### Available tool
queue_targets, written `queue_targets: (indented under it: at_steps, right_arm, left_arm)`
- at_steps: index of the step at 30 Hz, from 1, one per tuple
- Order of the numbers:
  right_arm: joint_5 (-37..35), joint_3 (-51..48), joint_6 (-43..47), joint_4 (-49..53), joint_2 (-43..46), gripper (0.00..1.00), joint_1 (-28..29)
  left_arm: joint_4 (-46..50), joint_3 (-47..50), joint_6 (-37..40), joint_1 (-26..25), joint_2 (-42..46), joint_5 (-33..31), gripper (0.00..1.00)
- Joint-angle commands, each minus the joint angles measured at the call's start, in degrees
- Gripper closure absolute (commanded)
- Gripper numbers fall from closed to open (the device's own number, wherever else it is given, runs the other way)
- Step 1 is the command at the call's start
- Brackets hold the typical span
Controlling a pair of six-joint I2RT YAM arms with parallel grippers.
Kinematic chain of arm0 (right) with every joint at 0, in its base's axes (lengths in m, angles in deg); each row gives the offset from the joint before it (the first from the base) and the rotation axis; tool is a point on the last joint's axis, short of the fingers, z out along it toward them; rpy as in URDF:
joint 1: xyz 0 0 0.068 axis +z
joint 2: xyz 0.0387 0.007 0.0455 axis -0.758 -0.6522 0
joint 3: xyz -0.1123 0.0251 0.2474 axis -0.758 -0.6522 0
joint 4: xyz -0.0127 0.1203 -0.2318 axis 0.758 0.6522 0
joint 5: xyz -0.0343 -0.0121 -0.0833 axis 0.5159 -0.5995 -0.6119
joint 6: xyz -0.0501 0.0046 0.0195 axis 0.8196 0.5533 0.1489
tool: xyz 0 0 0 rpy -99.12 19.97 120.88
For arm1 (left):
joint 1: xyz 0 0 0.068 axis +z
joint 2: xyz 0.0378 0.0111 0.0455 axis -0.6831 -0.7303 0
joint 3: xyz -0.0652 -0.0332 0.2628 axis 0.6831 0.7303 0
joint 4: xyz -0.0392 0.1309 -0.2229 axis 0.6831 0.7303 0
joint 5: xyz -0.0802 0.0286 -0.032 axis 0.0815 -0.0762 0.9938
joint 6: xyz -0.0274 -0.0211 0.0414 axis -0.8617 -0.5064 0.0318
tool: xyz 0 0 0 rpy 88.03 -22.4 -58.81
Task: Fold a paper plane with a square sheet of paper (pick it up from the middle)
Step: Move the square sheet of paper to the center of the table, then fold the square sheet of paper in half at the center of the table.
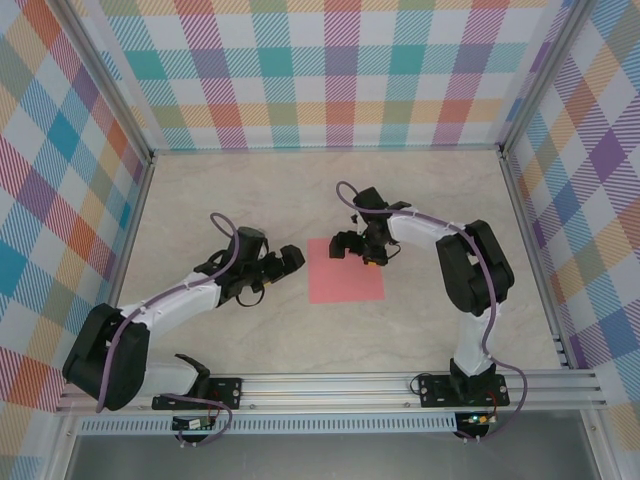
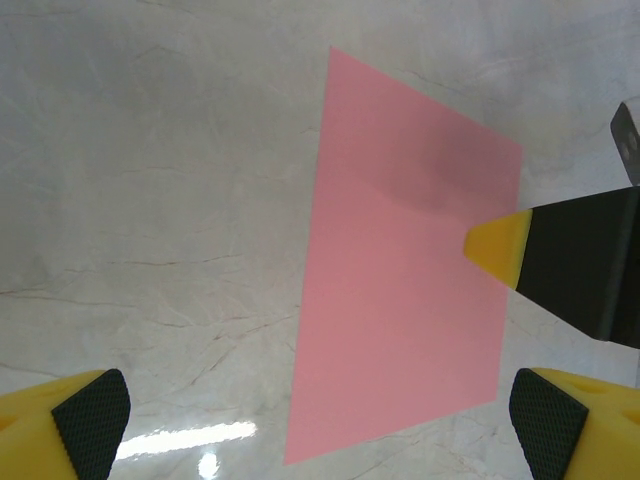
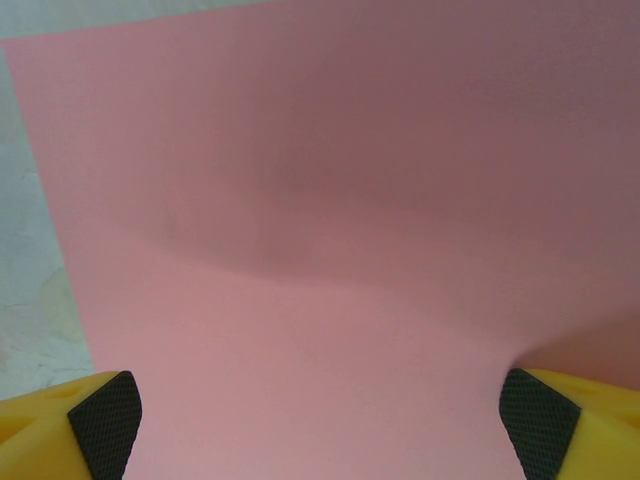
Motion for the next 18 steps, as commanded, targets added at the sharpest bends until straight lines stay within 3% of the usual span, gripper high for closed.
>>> queue_targets:
  at_steps: [1,7,12,18]
  right_arm:
    - [-2.32,-1.13,1.98,3.61,-0.65,0.04,-0.29]
    - [-2.69,-5.94,6.16,2.31,2.04,0.03,-1.25]
    - [-1.60,-2.44,11.66,4.53,1.38,0.03,-1.61]
    - [-0.97,1.75,9.70,5.96,4.17,0.00,-1.37]
  left_arm:
    - [-1.09,-1.77,-0.25,-0.91,-1.21,0.40,0.00]
    - [-1.43,-2.43,0.14,-1.00,-2.17,0.99,0.00]
    - [-1.40,-3.17,0.52,-1.09,-2.84,1.45,0.00]
    - [-1.60,-3.45,0.76,-1.16,-3.48,1.17,0.00]
